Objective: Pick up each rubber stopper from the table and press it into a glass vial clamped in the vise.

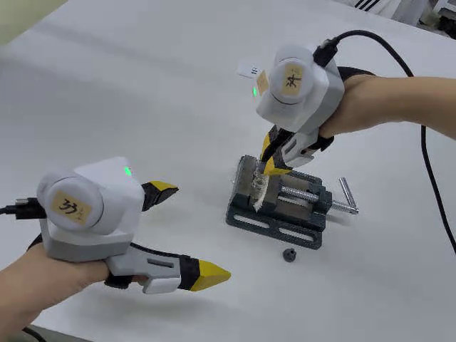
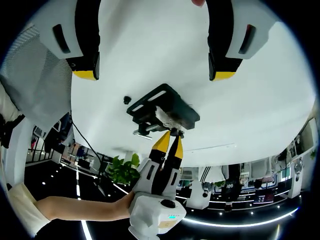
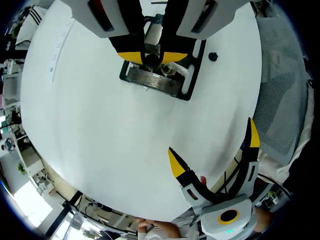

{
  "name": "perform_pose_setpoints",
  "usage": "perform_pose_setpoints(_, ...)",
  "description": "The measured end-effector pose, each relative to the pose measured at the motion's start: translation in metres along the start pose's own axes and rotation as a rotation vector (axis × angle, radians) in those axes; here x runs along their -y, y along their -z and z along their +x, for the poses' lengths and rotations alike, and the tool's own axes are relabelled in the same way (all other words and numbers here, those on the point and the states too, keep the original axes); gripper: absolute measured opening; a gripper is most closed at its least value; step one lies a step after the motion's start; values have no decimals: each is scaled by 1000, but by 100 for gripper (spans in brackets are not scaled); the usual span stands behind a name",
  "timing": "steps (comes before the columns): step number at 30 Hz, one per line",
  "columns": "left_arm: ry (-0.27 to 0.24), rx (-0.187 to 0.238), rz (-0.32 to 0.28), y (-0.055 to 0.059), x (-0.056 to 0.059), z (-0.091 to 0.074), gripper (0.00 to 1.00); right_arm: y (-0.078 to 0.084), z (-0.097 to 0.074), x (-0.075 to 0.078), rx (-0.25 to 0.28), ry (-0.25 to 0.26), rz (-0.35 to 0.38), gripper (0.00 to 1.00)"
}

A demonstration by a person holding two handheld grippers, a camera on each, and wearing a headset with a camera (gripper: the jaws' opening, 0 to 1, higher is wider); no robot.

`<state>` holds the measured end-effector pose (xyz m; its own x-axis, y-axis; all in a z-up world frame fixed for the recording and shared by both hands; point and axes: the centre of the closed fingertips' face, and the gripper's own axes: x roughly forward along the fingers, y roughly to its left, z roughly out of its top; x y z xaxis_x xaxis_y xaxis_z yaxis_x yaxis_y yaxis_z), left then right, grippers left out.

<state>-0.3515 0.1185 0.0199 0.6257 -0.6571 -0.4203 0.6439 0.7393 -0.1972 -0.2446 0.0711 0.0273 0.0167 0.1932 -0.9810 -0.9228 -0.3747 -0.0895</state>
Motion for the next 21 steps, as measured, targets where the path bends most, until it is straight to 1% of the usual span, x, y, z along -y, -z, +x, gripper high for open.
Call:
perform_pose_setpoints(5, 0, -6, -1, 1, 0, 0, 89, 0, 0, -3, 8, -10, -10, 11)
perform_pose_setpoints(7, 1, -7, -2, 1, 1, 0, 89, -1, 0, -2, 14, -6, -13, 13)
perform_pose_setpoints(8, 2, -6, -3, 1, 1, 0, 89, -2, -1, 0, 22, 10, -14, 14)
perform_pose_setpoints(11, 4, -9, -2, 2, 1, 0, 89, -2, -5, 3, 35, 14, -7, 16)
perform_pose_setpoints(13, 5, -9, -3, 2, 2, 0, 89, -5, -10, 0, 57, -3, 10, 15)
perform_pose_setpoints(15, 6, -7, -4, 1, 1, 0, 89, -8, -15, 0, 81, -10, 27, 13)
perform_pose_setpoints(17, 4, -4, -8, 1, 0, 0, 89, -6, -15, 3, 90, -12, 38, 9)
perform_pose_setpoints(19, 2, -5, -7, 1, -2, 0, 89, -7, -16, 3, 102, -22, 51, 5)
perform_pose_setpoints(21, 1, -6, -5, 1, -3, -1, 89, -7, -15, 2, 105, -37, 65, 4)
